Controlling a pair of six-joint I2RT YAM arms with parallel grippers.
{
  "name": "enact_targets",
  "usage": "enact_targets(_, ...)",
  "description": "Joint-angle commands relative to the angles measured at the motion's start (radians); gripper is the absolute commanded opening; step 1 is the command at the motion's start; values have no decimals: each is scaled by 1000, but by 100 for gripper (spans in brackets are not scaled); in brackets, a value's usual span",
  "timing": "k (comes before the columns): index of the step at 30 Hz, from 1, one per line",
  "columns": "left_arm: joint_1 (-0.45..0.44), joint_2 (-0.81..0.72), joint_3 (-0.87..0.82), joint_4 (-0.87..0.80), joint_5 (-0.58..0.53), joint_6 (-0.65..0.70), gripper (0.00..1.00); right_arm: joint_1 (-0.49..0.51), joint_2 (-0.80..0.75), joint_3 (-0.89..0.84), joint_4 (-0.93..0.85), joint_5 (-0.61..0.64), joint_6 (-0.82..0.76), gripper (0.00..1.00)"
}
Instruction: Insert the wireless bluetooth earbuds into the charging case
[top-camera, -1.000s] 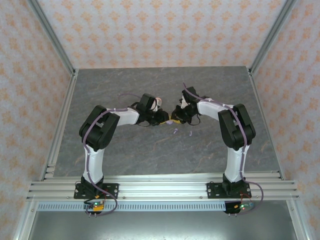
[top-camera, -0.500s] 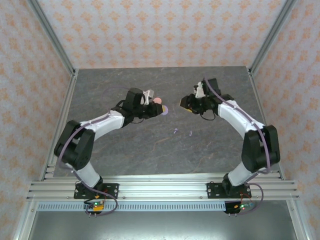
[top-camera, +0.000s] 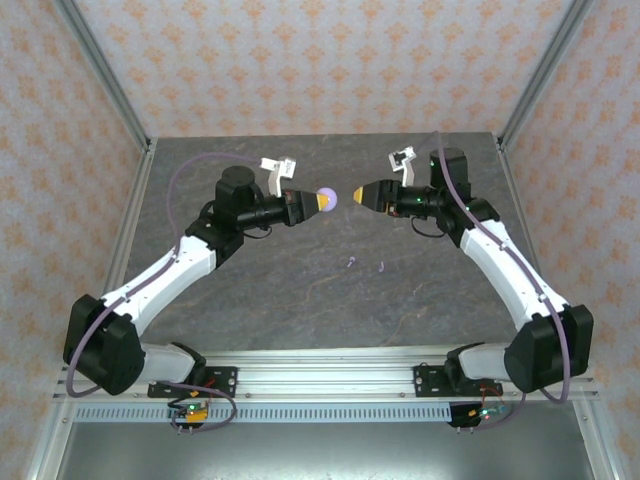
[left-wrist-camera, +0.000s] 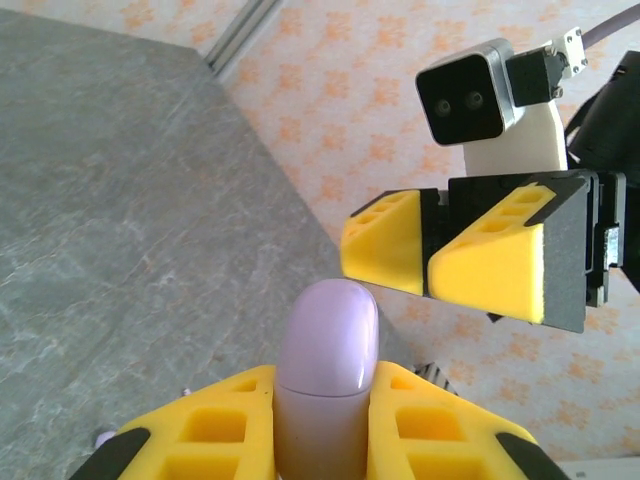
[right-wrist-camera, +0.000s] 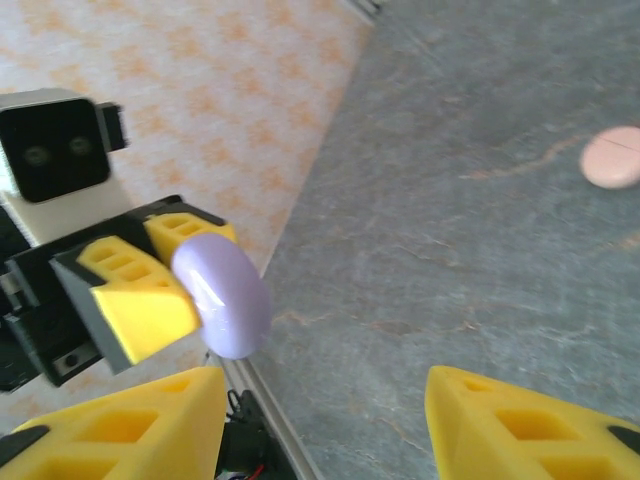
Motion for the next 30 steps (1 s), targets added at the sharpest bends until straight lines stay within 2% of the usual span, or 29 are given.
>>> enact_targets(1,-13,-30,-27,60,56,27,20,18,-28,2,71,-95,-34,57)
enact_targets(13,-50,-60,-21,54,85,68,20,80,8,61,18,-124,-98,58)
enact_targets(25,-62,-57,-10,45,89,78,20,106,57,90,4,-162,-112,37)
enact_targets(30,-62,-52,-4,31,81,83,21,107,55,96,-6,-156,-115,23)
